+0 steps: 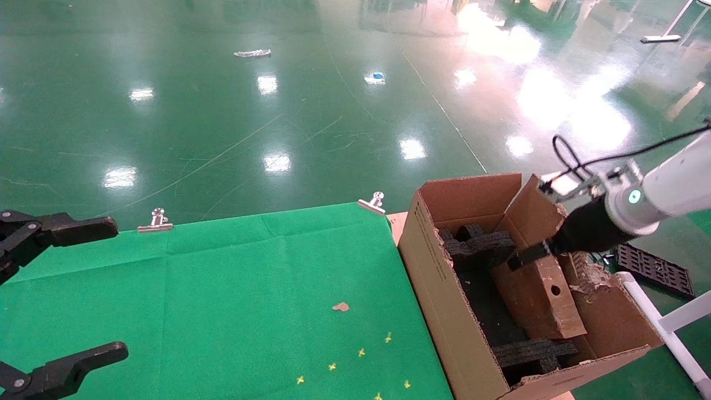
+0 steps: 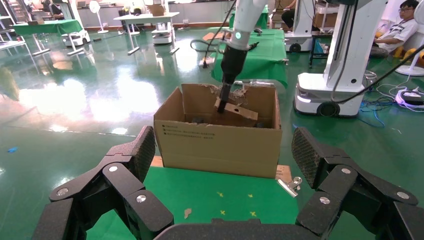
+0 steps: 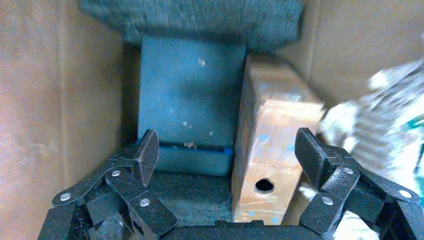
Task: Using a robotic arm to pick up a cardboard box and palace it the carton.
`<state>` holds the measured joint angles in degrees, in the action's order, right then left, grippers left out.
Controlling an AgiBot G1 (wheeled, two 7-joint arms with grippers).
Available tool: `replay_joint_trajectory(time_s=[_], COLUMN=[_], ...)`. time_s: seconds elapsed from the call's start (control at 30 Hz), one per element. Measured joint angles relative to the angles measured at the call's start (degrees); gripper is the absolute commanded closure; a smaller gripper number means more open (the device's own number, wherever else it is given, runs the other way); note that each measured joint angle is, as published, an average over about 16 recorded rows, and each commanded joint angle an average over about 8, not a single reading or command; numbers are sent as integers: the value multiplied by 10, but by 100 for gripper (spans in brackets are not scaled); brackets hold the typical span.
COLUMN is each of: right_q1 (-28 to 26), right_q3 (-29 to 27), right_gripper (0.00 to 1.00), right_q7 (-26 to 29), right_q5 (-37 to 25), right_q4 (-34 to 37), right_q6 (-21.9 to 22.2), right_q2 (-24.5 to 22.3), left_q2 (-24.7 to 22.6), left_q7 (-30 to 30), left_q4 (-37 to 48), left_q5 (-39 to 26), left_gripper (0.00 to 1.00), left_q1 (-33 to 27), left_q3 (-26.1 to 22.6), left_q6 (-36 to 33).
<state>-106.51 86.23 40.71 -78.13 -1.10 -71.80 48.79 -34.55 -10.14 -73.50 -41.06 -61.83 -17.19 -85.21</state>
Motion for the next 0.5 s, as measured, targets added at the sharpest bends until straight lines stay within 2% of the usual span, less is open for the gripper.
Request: replay_joint_trajectory(time_s=[0.3,0.5], right_q1=[76,94], right_q3=[-19,-34], right_gripper=[0,0], right_q7=[-23,-52], right_q5=[27,49], right_q4=[-4,-13], right_q6=[46,63], right_q2=[1,-6], left_q2=[0,0], left_q7=[0,0], left_q4=[0,0], left_q5=[0,0], left_gripper=[0,0], left_q1=[0,0], left_q3=[0,0], left_q6=[0,0])
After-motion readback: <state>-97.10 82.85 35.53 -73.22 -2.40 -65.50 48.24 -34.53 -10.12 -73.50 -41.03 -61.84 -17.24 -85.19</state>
